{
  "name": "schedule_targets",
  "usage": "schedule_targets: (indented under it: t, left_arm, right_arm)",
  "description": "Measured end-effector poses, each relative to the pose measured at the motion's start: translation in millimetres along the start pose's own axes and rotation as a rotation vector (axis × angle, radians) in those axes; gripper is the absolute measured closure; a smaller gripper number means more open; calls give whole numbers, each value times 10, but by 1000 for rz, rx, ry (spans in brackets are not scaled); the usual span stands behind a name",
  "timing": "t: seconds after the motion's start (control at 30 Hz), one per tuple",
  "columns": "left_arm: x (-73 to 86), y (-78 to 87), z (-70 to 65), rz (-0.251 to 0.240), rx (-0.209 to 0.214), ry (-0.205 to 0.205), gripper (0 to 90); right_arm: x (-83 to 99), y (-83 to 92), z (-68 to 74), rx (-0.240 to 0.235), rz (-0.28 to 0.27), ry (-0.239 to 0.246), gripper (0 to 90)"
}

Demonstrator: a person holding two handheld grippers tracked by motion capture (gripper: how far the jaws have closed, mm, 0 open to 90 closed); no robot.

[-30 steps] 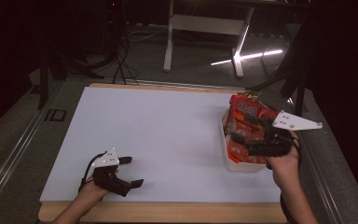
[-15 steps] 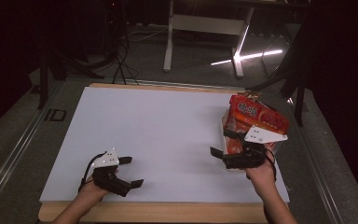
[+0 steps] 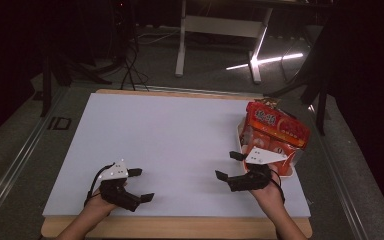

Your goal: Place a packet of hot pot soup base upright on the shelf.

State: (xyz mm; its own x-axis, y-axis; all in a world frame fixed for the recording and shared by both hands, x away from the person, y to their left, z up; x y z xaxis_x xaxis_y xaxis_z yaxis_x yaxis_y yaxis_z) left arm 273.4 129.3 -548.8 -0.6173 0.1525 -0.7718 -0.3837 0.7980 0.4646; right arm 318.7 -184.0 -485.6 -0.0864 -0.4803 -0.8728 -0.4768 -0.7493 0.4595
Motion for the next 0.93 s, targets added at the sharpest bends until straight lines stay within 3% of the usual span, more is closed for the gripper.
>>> schedule_targets:
  t: [0.33, 0.57, 0.93]
  left_arm:
    - [-3, -1, -9, -1, 7, -2, 13]
    - [3, -8, -19, -1, 4, -12, 13]
    - [33, -44, -43, 12, 17, -19, 13]
  right_arm:
    - [190, -56, 66, -22, 48, -13, 137]
    - [313, -140, 90, -26, 94, 11, 137]
    - [449, -197, 72, -32, 126, -10, 138]
Point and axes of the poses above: each handheld gripper's, and its own axes: y roughly backward along the jaws, x roughly out of its underside, z roughly to its left, the point moved 6 cm from there along -y, roughly forward along the jaws, and after that the axes turned 15 degrees about y, right-handed, at the moved point
